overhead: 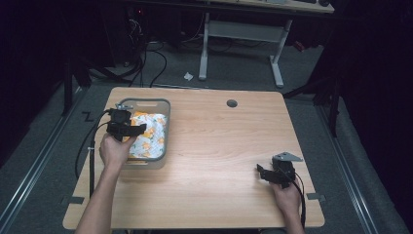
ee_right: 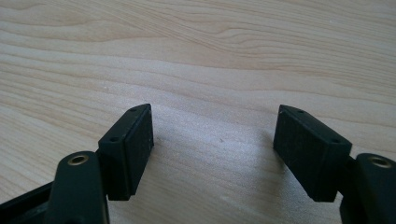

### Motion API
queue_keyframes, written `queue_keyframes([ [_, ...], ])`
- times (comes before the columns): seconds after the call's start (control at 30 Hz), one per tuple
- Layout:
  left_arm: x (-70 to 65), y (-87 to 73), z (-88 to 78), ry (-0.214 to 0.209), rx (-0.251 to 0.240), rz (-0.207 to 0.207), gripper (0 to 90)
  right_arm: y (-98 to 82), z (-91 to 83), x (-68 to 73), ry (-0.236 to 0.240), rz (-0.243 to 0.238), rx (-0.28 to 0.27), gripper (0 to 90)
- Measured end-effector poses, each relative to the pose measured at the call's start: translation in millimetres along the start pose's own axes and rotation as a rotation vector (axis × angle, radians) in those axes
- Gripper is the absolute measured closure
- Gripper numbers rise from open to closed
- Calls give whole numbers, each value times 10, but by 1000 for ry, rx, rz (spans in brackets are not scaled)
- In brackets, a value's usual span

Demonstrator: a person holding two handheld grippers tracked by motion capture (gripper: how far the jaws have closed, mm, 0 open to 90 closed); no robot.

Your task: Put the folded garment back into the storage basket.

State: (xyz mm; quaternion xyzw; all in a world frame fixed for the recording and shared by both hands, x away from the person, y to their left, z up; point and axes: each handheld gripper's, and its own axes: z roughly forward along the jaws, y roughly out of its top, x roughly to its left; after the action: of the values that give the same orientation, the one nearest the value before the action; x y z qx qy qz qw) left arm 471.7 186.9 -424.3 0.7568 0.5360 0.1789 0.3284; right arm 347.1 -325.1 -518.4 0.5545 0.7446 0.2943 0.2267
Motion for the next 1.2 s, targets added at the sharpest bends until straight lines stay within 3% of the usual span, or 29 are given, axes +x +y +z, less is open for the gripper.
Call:
queue_keyframes([
  [0.67,-242,13,-181,-58,-84,20,325,0,-1,1,0,1,1,290],
  [0.8,-302,10,-205,-25,-102,61,322,0,0,0,0,0,0,290],
  [1.2,-446,-33,-279,-49,-132,75,315,0,-1,2,0,1,1,289],
])
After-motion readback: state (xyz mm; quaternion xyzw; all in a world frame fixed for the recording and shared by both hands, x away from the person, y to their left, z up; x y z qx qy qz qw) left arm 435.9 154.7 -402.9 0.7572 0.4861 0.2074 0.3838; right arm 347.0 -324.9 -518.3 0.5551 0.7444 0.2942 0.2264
